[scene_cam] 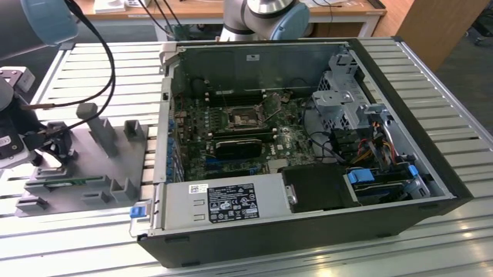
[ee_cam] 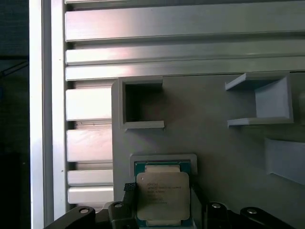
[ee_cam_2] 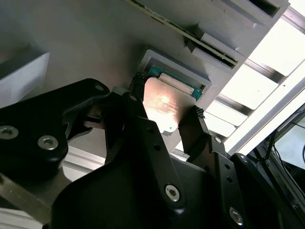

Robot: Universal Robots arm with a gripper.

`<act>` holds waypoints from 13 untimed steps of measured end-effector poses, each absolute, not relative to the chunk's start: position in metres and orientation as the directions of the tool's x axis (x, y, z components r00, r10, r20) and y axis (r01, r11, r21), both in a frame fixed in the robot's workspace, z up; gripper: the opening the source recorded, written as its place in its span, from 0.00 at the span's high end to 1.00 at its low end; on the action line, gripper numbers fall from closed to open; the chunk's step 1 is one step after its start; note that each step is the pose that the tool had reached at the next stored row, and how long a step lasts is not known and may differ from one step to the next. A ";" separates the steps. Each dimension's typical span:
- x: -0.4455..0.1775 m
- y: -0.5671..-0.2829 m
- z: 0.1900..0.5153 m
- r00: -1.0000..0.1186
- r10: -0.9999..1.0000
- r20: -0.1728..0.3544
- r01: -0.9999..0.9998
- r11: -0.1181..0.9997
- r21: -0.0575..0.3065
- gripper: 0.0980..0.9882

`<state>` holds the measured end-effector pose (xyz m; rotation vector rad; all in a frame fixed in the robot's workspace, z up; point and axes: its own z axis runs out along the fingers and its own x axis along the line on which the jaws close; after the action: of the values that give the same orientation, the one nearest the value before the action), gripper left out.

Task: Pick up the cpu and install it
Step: 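Pick up the cpu and move it towards the insertion slot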

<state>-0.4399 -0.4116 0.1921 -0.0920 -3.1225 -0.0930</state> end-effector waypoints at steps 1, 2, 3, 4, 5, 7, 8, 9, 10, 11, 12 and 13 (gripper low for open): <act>-0.440 -0.412 0.193 -0.998 0.058 0.018 0.059 0.996 0.059 0.50; -0.440 -0.412 0.194 -0.998 0.058 0.018 0.059 0.996 0.059 0.50; -0.440 -0.412 0.196 -0.998 0.058 0.018 0.059 0.996 0.059 0.50; -0.440 -0.412 0.197 -0.998 0.058 0.018 0.059 0.996 0.059 0.50; -0.440 -0.412 0.198 -0.998 0.058 0.018 0.059 0.997 0.059 0.50; -0.440 -0.412 0.200 -0.998 0.058 0.018 0.059 0.996 0.059 0.50; -0.440 -0.412 0.201 -0.998 0.058 0.018 0.059 0.996 0.059 0.50; -0.440 -0.412 0.202 -0.998 0.058 0.019 0.059 0.996 0.060 0.50; -0.440 -0.412 0.203 -0.998 0.058 0.019 0.059 0.996 0.061 0.50; -0.440 -0.412 0.203 -0.998 0.058 0.019 0.059 0.996 0.063 0.50; -0.440 -0.412 0.204 -0.998 0.058 0.019 0.059 0.996 0.064 0.50; -0.440 -0.412 0.205 -0.998 0.058 0.020 0.059 0.996 0.064 0.50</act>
<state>-0.4399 -0.4116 0.2049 -0.0920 -3.1207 -0.1013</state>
